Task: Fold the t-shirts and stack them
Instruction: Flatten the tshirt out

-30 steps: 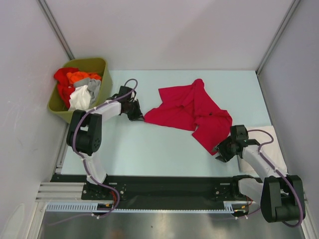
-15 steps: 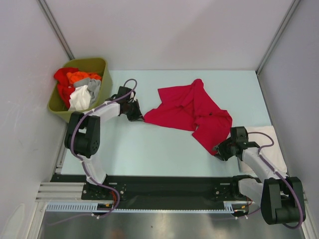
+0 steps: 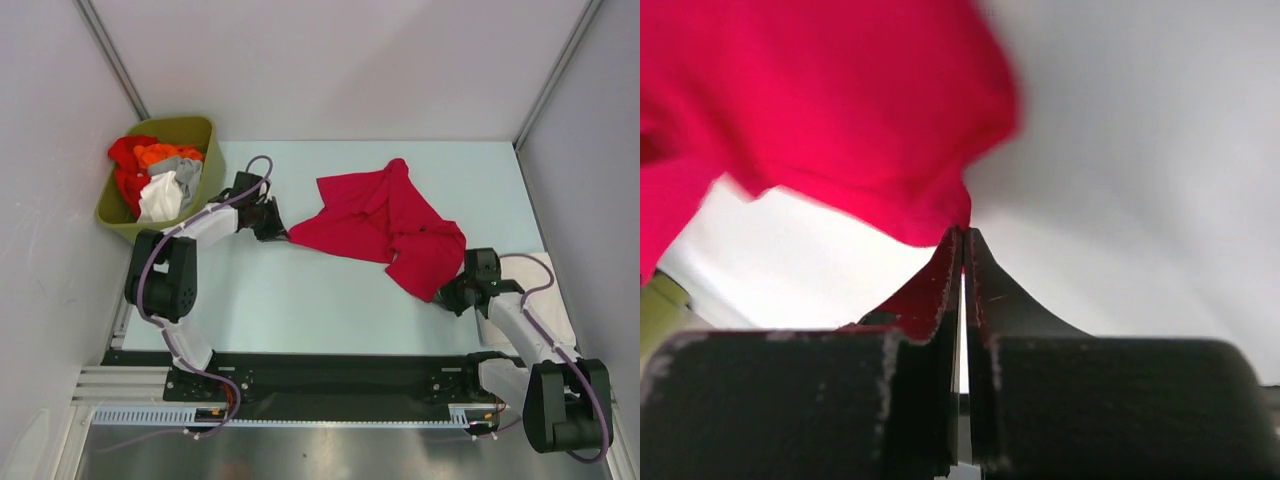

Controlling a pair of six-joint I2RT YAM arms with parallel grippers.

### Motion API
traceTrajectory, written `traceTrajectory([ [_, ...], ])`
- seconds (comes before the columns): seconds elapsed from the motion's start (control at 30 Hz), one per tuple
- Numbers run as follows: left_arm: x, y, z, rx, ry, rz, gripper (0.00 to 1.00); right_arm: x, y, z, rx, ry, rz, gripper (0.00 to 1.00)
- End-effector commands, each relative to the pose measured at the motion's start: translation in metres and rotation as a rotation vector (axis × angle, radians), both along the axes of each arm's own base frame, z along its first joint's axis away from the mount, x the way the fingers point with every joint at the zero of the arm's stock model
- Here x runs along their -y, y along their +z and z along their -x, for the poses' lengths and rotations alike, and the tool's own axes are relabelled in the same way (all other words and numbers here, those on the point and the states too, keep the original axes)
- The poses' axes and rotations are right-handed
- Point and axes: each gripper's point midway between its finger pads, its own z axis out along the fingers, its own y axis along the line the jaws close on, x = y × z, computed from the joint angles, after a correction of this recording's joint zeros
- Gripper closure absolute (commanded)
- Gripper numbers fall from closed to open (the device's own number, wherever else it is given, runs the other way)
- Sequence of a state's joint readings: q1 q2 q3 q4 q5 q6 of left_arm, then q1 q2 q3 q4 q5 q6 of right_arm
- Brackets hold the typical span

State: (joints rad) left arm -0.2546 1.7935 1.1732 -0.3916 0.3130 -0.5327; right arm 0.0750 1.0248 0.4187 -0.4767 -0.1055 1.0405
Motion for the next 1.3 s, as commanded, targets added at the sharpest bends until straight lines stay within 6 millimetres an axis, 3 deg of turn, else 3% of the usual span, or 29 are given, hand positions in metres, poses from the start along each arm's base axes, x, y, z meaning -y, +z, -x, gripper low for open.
traceTrajectory([
  [0.0, -0.001, 0.051, -0.011, 0.135, 0.02, 0.027, 1.0, 0.015, 0.061, -0.041, 0.177, 0.125, 0.148, 1.0],
  [0.03, -0.002, 0.058, -0.013, 0.151, 0.029, 0.027, 1.0, 0.022, 0.079, -0.049, 0.214, 0.128, 0.182, 1.0],
  [0.07, -0.004, 0.081, -0.019, 0.211, 0.043, 0.026, 1.0, 0.026, 0.11, -0.064, 0.285, 0.133, 0.212, 1.0],
  [0.13, -0.007, 0.108, -0.025, 0.279, 0.058, 0.022, 1.0, 0.038, 0.144, -0.075, 0.352, 0.165, 0.281, 1.0],
  [0.17, -0.008, 0.133, -0.032, 0.33, 0.062, 0.02, 1.0, 0.041, 0.16, -0.082, 0.391, 0.172, 0.302, 1.0],
  [0.2, -0.014, 0.157, -0.035, 0.388, 0.084, 0.005, 1.0, 0.042, 0.2, -0.094, 0.484, 0.171, 0.323, 1.0],
  [0.23, -0.017, 0.175, -0.037, 0.433, 0.081, -0.009, 1.0, 0.051, 0.217, -0.1, 0.519, 0.163, 0.353, 1.0],
  [0.27, -0.018, 0.206, -0.04, 0.5, 0.085, -0.008, 1.0, 0.057, 0.238, -0.107, 0.56, 0.155, 0.368, 1.0],
  [0.3, -0.022, 0.234, -0.038, 0.567, 0.095, -0.008, 1.0, 0.058, 0.279, -0.113, 0.644, 0.147, 0.385, 1.0],
  [0.33, -0.025, 0.254, -0.037, 0.617, 0.094, -0.015, 1.0, 0.06, 0.305, -0.115, 0.692, 0.14, 0.409, 1.0],
  [0.37, -0.03, 0.292, -0.03, 0.697, 0.111, -0.007, 1.0, 0.061, 0.344, -0.117, 0.768, 0.134, 0.432, 1.0],
  [0.5, -0.038, 0.383, -0.005, 0.904, 0.118, 0.036, 1.0, 0.072, 0.431, -0.101, 0.933, 0.06, 0.509, 1.0],
  [0.53, -0.041, 0.409, 0.01, 0.965, 0.121, 0.057, 1.0, 0.075, 0.47, -0.087, 1.018, 0.021, 0.532, 1.0],
  [0.63, -0.05, 0.476, 0.055, 1.129, 0.124, 0.116, 1.0, 0.079, 0.527, -0.053, 1.161, -0.039, 0.576, 1.0],
  [0.67, -0.053, 0.497, 0.072, 1.184, 0.128, 0.136, 1.0, 0.078, 0.559, -0.03, 1.25, -0.062, 0.592, 1.0],
  [0.7, -0.056, 0.51, 0.086, 1.22, 0.13, 0.149, 1.0, 0.076, 0.579, -0.008, 1.322, -0.065, 0.606, 1.0],
  [0.73, -0.062, 0.527, 0.11, 1.276, 0.137, 0.17, 1.0, 0.074, 0.594, 0.007, 1.377, -0.071, 0.613, 1.0],
  [0.83, -0.073, 0.56, 0.153, 1.385, 0.144, 0.2, 0.99, 0.075, 0.632, 0.061, 1.538, -0.113, 0.642, 1.0],
  [0.87, -0.079, 0.576, 0.176, 1.434, 0.156, 0.215, 1.0, 0.074, 0.639, 0.07, 1.567, -0.118, 0.647, 1.0],
  [0.9, -0.082, 0.584, 0.188, 1.463, 0.159, 0.223, 1.0, 0.072, 0.652, 0.087, 1.621, -0.119, 0.647, 1.0],
  [0.97, -0.094, 0.605, 0.217, 1.534, 0.185, 0.236, 1.0, 0.068, 0.663, 0.103, 1.671, -0.109, 0.634, 1.0],
  [1.17, -0.107, 0.647, 0.272, 1.648, 0.197, 0.374, 1.0, 0.064, 0.708, 0.173, 1.891, -0.154, 0.617, 1.0],
  [1.27, -0.11, 0.647, 0.276, 1.645, 0.204, 0.393, 1.0, 0.062, 0.712, 0.175, 1.926, -0.168, 0.57, 1.0],
])
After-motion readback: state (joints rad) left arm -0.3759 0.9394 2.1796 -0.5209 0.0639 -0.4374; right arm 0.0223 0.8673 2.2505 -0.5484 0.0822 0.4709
